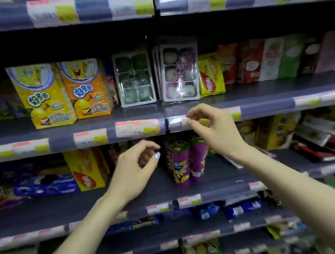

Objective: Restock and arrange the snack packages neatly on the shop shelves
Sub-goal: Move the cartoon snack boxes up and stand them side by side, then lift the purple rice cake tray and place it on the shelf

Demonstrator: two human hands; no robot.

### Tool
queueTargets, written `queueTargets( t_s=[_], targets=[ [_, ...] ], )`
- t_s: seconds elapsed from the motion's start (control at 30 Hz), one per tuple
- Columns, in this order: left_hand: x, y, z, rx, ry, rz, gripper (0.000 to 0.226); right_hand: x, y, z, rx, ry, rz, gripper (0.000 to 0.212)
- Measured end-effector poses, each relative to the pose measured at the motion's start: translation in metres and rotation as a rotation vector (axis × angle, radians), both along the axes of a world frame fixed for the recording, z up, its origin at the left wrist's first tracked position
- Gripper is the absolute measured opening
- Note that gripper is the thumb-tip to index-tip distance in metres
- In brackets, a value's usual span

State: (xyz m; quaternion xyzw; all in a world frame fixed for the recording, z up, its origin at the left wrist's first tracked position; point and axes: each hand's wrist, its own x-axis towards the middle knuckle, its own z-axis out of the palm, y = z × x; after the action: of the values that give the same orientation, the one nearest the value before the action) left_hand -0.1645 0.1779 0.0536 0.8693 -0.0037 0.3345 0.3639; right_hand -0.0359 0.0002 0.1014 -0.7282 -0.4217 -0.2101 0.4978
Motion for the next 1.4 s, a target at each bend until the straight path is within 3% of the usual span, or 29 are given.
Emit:
queueTargets(
  t_s=[0.23, 0.37, 0.53, 0.63, 0.7, 0.87, 0.97, 1.07, 1.13, 1.23, 1.4],
  targets=[
    [0.082, -0.076, -0.061, 0.074, 0.297, -0.205, 0.020, 0.047, -0.099, -0.082, -0.253, 0.220, -0.200, 0.012],
    [0.131, -0.106, -0.088, 0.036, 0.426, -0.210, 0.025, 0.083, -0.143, -0.118, -0.365, 0.402, -0.333, 0.012],
    [0.193, -0.136, -0.107, 0.088, 0.473, -0.219, 0.041, 0.131, -0.175, -0.147, -0.511, 0.559, -0.462, 0.038],
    [0.229, -0.147, -0.117, 0.060, 0.544, -0.193, 0.054, 0.159, -0.181, -0.155, -0.513, 0.644, -0.474, 0.031],
    [0.248, -0.154, -0.125, 0.001, 0.610, -0.181, 0.057, 0.178, -0.181, -0.162, -0.492, 0.761, -0.475, 0.032],
    [0.277, -0.166, -0.135, -0.144, 0.727, -0.168, 0.059, 0.223, -0.173, -0.190, -0.203, 1.110, -0.454, 0.083],
    [0.286, -0.170, -0.141, -0.270, 0.764, -0.151, 0.057, 0.237, -0.161, -0.197, 0.096, 1.321, -0.368, 0.077],
    [0.291, -0.175, -0.140, -0.468, 0.733, -0.104, 0.023, 0.247, -0.154, -0.203, 0.290, 1.400, -0.341, 0.064],
    [0.293, -0.179, -0.136, -0.605, 0.687, -0.065, 0.018, 0.251, -0.150, -0.204, 0.362, 1.439, -0.347, 0.062],
    [0.289, -0.187, -0.132, -0.736, 0.663, -0.042, 0.025, 0.253, -0.144, -0.205, 0.384, 1.494, -0.313, 0.047],
    [0.285, -0.205, -0.129, -0.896, 0.657, -0.028, 0.028, 0.252, -0.137, -0.203, 0.325, 1.571, -0.241, 0.045]
  ],
)
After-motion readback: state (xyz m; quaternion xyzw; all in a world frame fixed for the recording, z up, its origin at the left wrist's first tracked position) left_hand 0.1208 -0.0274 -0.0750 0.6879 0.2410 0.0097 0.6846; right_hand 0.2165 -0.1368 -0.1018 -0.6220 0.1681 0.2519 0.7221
